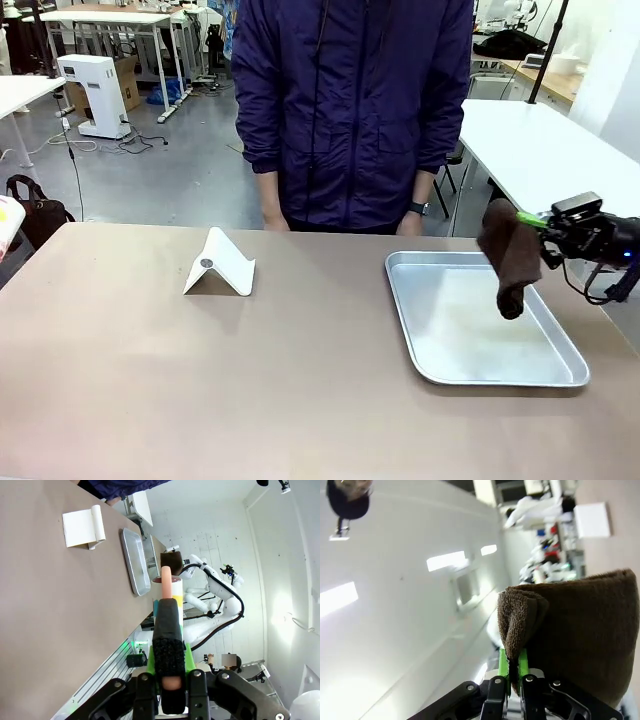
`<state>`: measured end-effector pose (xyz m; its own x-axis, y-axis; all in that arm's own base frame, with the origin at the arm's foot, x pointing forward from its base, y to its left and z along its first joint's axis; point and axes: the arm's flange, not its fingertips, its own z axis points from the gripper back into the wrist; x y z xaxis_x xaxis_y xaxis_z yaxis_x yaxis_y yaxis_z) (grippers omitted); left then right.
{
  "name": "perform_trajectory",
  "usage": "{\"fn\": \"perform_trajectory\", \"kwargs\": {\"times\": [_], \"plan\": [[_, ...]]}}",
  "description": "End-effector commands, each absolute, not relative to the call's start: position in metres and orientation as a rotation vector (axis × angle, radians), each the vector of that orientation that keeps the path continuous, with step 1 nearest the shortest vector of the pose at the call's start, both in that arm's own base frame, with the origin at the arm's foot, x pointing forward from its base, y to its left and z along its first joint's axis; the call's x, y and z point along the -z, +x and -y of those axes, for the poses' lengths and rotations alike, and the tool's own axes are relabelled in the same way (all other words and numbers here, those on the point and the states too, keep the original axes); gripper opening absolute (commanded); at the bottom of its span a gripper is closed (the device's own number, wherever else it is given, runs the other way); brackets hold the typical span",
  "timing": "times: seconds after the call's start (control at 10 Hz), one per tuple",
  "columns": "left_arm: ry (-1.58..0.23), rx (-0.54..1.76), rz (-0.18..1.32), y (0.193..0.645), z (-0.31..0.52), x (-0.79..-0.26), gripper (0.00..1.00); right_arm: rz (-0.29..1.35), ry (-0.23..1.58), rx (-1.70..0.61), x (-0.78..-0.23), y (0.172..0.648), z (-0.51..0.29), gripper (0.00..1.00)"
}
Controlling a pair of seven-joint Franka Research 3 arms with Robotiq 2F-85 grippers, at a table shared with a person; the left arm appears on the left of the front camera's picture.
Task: Clean the surface of the table.
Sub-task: Clean the area not pointed to by the person, then return the Lint Roller and towel to their original positions.
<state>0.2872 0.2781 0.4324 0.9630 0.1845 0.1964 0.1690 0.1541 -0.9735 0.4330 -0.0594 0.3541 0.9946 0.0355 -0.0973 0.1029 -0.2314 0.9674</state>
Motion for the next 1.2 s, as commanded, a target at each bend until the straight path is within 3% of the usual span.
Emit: {"fn": "perform_trajectory", "kwargs": {"times": [0.0, 0.3, 0.4, 1.1], "plan": [[-1.434, -0.02, 0.309, 0.288, -0.275, -0.436, 0.22, -0.192, 1.851, 0.09, -0.362, 0.413, 0.073, 0.08], [-1.434, -0.02, 0.309, 0.288, -0.275, -0.436, 0.22, -0.172, 1.77, 0.127, -0.351, 0.407, 0.083, 0.08], [-1.434, -0.02, 0.309, 0.288, -0.275, -0.436, 0.22, -0.186, 1.838, 0.078, -0.354, 0.409, 0.079, 0.08], [-1.434, -0.02, 0.309, 0.288, -0.275, -0.436, 0.22, -0.186, 1.838, 0.078, -0.354, 0.409, 0.079, 0.08]]}}
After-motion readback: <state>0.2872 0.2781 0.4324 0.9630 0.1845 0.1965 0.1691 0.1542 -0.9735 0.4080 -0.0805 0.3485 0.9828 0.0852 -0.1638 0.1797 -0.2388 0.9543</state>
